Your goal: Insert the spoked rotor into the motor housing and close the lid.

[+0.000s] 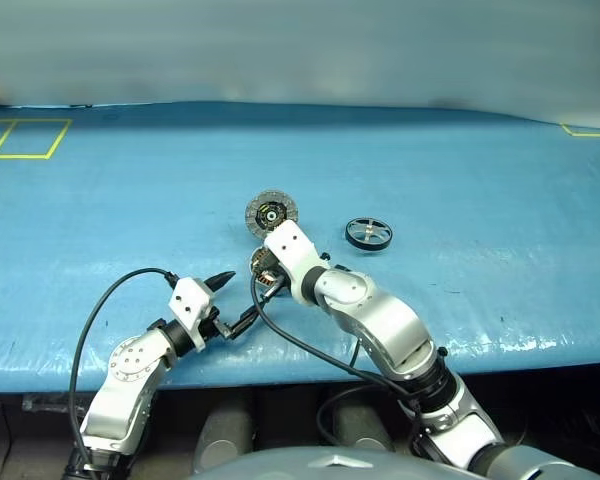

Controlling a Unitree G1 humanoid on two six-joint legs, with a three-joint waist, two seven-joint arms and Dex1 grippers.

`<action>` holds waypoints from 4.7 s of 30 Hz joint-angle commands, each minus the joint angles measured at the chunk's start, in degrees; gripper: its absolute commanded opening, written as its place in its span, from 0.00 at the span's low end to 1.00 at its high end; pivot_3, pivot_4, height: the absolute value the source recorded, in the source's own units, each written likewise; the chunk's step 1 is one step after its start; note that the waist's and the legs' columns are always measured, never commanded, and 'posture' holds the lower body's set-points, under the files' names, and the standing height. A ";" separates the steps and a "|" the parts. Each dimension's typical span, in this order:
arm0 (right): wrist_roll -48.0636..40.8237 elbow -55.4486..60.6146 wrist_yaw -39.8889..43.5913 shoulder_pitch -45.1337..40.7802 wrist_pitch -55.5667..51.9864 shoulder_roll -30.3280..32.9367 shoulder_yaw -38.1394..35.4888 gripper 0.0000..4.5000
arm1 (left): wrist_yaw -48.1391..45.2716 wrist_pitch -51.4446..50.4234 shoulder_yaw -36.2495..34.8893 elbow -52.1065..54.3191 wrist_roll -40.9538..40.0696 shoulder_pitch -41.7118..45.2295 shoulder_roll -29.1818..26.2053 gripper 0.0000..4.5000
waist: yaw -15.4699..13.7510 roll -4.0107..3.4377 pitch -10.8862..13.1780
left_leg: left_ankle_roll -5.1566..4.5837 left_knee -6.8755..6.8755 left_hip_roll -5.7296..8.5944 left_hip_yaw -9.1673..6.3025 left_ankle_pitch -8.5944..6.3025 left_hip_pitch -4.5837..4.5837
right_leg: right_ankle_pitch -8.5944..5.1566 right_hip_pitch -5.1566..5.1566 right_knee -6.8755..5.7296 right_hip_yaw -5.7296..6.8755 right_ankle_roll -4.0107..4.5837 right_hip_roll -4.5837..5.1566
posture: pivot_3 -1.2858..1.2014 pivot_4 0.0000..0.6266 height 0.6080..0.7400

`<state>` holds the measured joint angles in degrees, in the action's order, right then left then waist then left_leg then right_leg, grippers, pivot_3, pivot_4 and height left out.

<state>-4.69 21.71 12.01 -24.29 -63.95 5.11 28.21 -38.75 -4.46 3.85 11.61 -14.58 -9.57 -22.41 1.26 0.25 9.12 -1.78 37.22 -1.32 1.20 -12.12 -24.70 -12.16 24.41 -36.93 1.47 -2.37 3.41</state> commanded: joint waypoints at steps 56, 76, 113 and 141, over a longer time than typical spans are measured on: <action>-3.12 1.38 -0.73 -0.06 -4.18 12.99 -27.81 0.63 | -0.28 0.37 0.75 0.24 -0.38 0.51 0.27 1.00 | -0.48 0.07 -0.04 | -0.02 -0.02 -0.01 0.18 0.00 -0.08 | 0.04 -0.09 -0.01 -0.21 -0.04 -0.06 | 0.52 0.24 1.00; -0.52 -8.86 -7.36 0.69 1.97 7.54 -29.69 0.63 | -0.54 0.19 0.89 0.40 -0.34 0.90 -0.01 1.00 | -0.45 0.07 -0.04 | -0.08 -0.01 -0.03 0.52 -0.02 -0.01 | 0.15 -0.01 -0.01 -0.71 -0.20 -0.17 | 0.52 0.24 1.00; -4.71 5.06 7.86 2.39 6.12 16.44 -17.33 0.26 | 0.76 0.39 0.41 1.18 -0.13 -0.24 0.07 1.00 | 0.15 0.46 -0.32 | -0.10 -0.04 -0.23 0.74 -0.03 0.01 | 0.26 0.13 0.01 -0.80 -0.04 -0.24 | 0.52 0.24 1.00; 5.17 8.87 17.11 -11.29 6.95 25.70 11.14 0.26 | 1.61 2.21 0.22 1.12 0.11 -1.15 0.24 1.00 | -0.21 0.49 -0.31 | -0.09 0.01 -0.19 0.70 -0.04 -0.01 | 0.26 0.19 0.06 -0.69 -0.03 -0.09 | 0.52 0.24 1.00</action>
<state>-0.74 30.06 28.96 -34.65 -58.34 31.02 39.98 -36.89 -3.19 4.60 11.40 -13.72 -10.59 -22.42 1.05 0.74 8.81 -1.87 37.23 -1.51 1.89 -12.15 -24.71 -11.90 24.60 -36.87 0.78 -2.41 3.32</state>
